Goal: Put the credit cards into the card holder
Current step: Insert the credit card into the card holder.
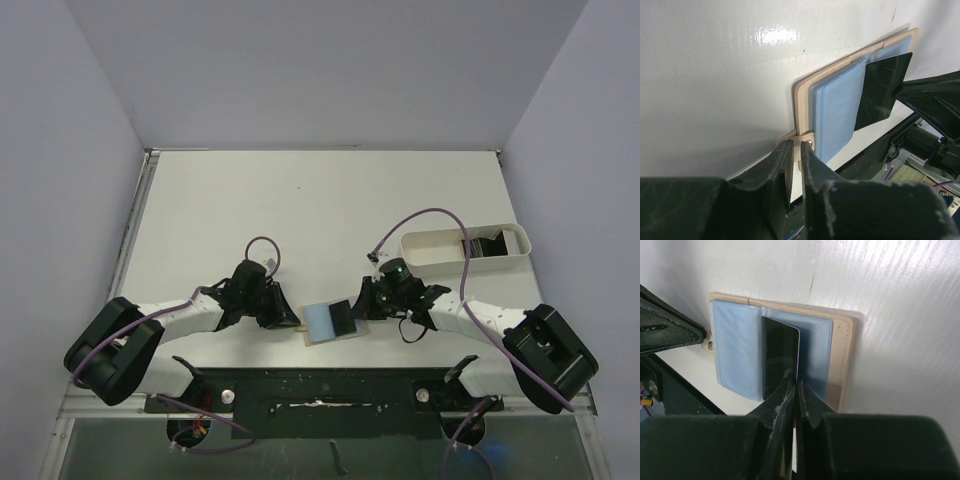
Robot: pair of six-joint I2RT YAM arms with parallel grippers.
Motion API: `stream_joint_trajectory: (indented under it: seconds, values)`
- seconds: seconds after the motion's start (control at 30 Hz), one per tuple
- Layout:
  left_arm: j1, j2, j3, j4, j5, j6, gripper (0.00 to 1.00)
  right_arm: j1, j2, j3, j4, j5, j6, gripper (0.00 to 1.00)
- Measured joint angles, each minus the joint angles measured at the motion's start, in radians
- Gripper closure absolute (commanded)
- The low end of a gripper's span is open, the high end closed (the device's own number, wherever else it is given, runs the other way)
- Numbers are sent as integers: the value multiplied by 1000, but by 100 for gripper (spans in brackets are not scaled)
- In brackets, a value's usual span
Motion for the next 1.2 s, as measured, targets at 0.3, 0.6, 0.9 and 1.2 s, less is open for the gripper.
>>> stream_joint_trajectory:
  seconds: [0.3,0.6,0.9,1.2]
  values:
    - [0,13,1,8,2,0,88,-5,15,-1,17,-24,-29,100]
    - [0,28,10,10,9,0,88,-9,58,-2,60,-72,-41,100]
    - [0,28,10,10,9,0,88,-9,58,-2,66,-67,-12,100]
    - [0,28,10,10,9,0,88,-9,51,-50,133,-48,63,100]
